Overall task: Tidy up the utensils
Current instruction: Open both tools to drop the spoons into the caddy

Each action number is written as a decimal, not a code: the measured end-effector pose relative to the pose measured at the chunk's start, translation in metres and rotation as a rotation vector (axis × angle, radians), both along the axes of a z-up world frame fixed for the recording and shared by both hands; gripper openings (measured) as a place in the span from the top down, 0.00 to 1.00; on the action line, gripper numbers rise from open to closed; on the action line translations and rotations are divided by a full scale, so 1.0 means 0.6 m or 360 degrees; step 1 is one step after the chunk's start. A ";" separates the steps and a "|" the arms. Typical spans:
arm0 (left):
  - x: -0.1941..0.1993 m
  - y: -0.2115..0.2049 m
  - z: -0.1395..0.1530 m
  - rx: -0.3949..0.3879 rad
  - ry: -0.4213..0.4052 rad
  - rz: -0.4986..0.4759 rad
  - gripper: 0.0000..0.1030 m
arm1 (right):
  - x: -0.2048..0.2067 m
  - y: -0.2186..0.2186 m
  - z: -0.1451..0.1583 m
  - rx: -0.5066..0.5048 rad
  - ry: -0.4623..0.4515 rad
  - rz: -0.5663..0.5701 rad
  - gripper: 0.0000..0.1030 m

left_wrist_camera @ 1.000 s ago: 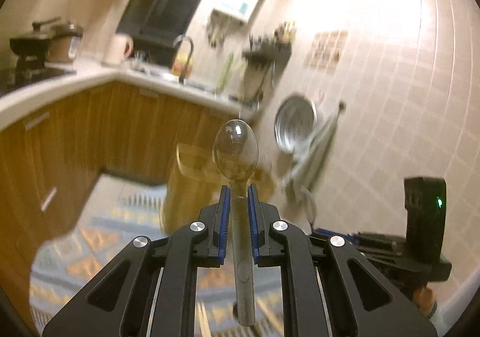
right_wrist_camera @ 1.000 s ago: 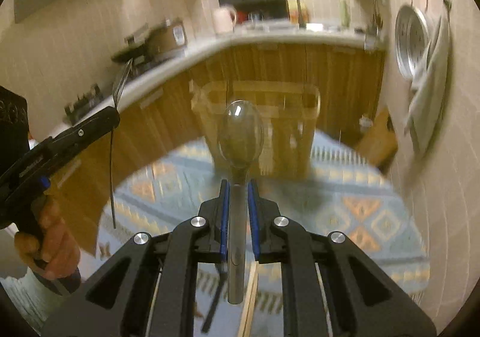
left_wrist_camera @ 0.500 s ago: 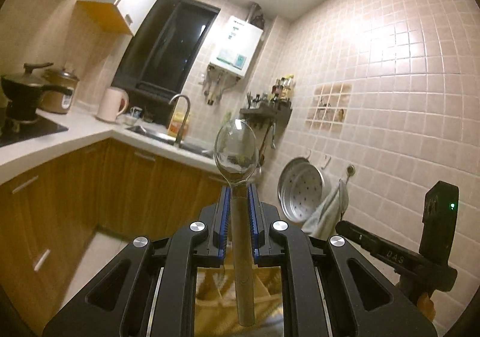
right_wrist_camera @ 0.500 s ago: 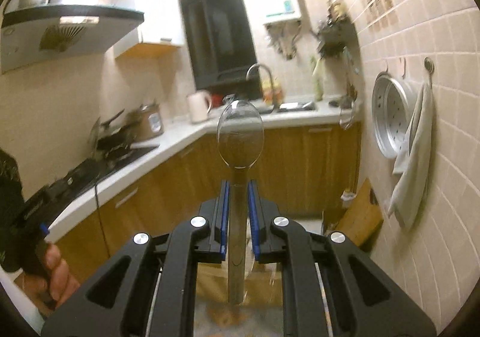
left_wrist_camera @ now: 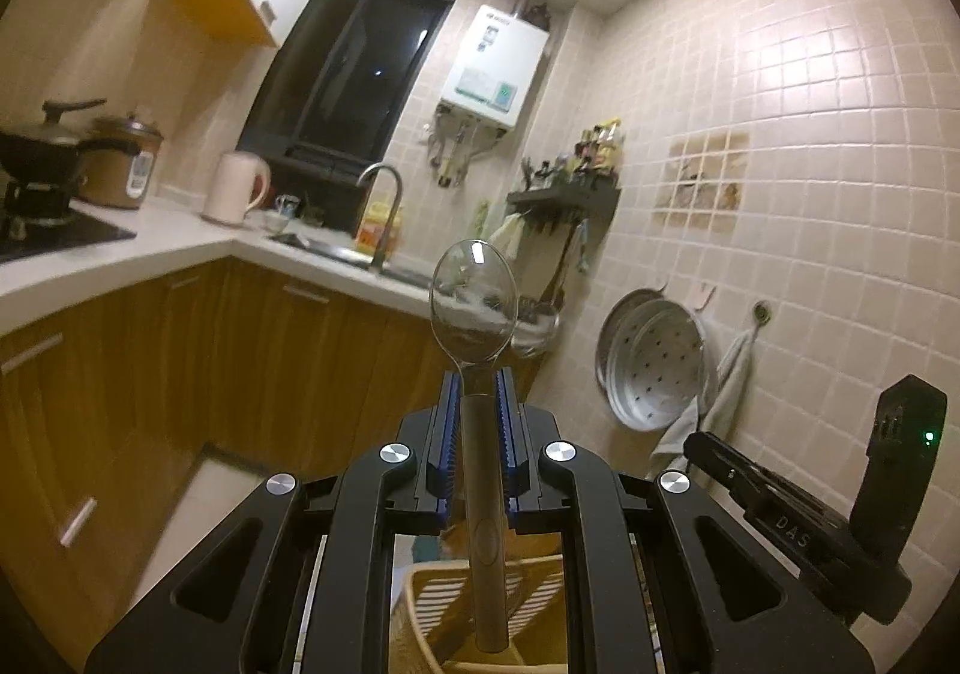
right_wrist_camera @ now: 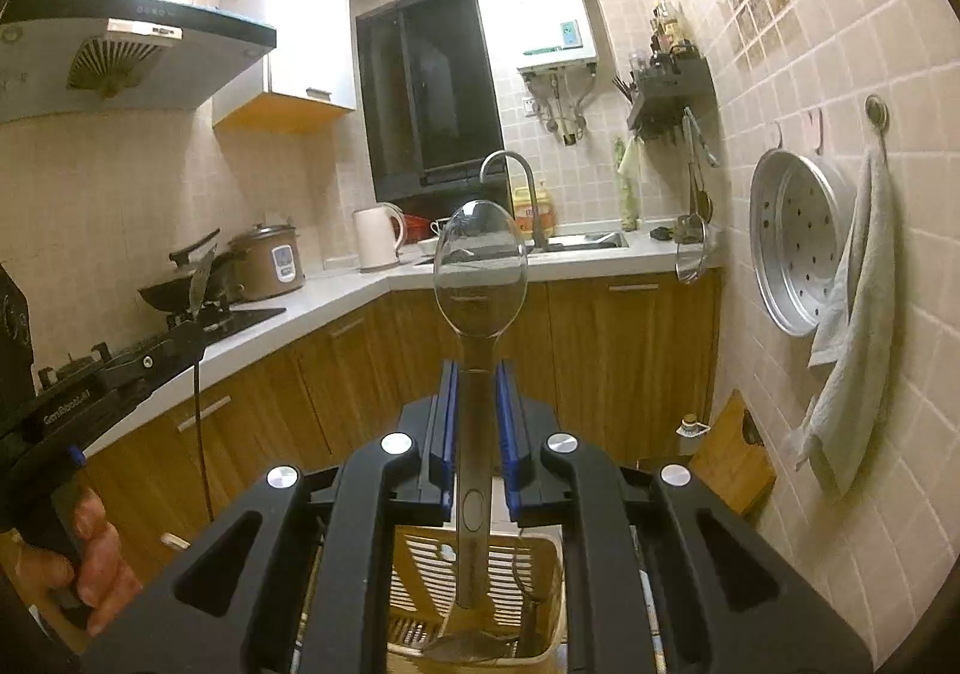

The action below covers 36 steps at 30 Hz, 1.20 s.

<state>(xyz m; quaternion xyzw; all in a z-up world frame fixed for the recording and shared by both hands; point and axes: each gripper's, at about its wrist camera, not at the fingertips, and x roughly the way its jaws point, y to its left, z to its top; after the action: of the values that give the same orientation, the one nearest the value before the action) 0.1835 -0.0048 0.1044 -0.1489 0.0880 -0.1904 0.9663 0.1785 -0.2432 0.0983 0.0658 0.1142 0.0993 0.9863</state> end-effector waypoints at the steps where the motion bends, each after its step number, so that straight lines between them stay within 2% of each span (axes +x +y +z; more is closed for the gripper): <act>1: 0.003 0.000 -0.007 0.0005 0.0009 0.0008 0.90 | 0.005 -0.001 -0.007 0.0002 0.0007 -0.0002 0.90; 12: 0.015 -0.024 -0.055 0.0126 0.0042 0.0079 0.90 | 0.028 -0.012 -0.055 0.0056 0.0042 0.0002 0.90; 20: 0.009 -0.024 -0.060 0.0141 0.0048 0.0047 0.89 | 0.019 -0.011 -0.064 0.0059 0.0060 0.0070 0.89; 22: 0.008 -0.022 -0.061 0.0165 0.0082 0.0028 0.88 | 0.010 -0.010 -0.064 0.0038 0.0083 0.0080 0.84; 24: 0.004 -0.016 -0.062 0.0157 0.0097 0.0018 0.88 | 0.001 -0.011 -0.064 0.0016 0.0089 0.0083 0.60; 25: 0.001 -0.013 -0.060 0.0153 0.0100 0.0020 0.88 | -0.007 -0.011 -0.064 0.0007 0.0077 0.0073 0.57; 29: -0.014 0.001 -0.053 0.0136 0.0115 0.0018 0.87 | -0.032 -0.020 -0.059 0.0052 0.0110 0.0091 0.56; 31: -0.027 0.009 -0.047 0.0124 0.0123 0.0000 0.82 | -0.047 -0.026 -0.055 0.0077 0.0128 0.0088 0.56; 36: -0.062 0.022 -0.034 0.0129 0.0134 -0.0005 0.80 | -0.093 -0.026 -0.035 0.0043 0.0174 0.0085 0.56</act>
<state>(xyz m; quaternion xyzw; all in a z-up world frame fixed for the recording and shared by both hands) 0.1461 0.0085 0.0843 -0.1176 0.1364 -0.1816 0.9667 0.1230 -0.2589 0.0771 0.0814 0.1682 0.1233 0.9746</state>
